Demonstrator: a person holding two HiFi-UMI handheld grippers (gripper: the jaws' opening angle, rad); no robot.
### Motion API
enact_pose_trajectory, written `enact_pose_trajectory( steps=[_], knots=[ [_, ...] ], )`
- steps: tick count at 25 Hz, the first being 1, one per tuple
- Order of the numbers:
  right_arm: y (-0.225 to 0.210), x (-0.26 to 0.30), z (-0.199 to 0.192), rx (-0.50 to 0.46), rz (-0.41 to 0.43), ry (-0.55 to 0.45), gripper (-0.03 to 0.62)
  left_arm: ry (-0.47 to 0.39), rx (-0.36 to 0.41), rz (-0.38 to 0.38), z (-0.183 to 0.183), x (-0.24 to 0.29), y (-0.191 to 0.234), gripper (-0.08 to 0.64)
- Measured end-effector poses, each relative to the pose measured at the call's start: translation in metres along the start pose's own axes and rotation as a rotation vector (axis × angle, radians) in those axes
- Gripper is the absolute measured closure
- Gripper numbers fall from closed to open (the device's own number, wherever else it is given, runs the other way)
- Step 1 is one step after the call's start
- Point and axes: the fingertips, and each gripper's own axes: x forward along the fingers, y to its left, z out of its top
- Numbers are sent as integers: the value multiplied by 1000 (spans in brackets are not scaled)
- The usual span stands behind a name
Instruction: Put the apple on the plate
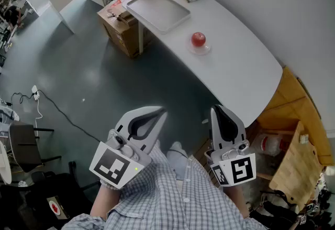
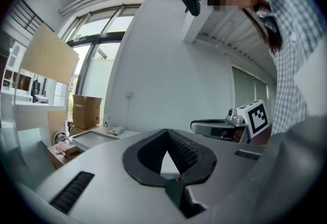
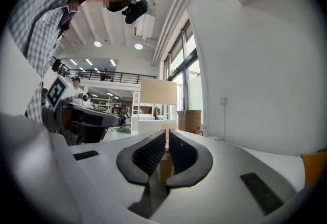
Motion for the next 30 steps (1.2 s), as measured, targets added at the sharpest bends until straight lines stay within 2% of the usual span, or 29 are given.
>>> enact_pose_trajectory(
  steps=[3,14,19,22,25,30],
  knots=[
    [3,1,-1,2,-1,4,560,-9,-16,-23,2,-1,1,551],
    [10,12,0,17,-4,6,560,-45,-17,0,7,-7,23,551],
    [21,23,-5,-50,-18,62,563,-58,-19,-21,9,-14,35,551],
    [32,23,-2,-70,-8,47,563,-63,-11,-25,8,-20,40,551],
    [36,20,3,-49,-36,19,563,-69,-1,-36,8,-25,45,551],
    [32,13,1,-72,-100,27,563,-82,-44,-43,6,-27,56,551]
  ],
)
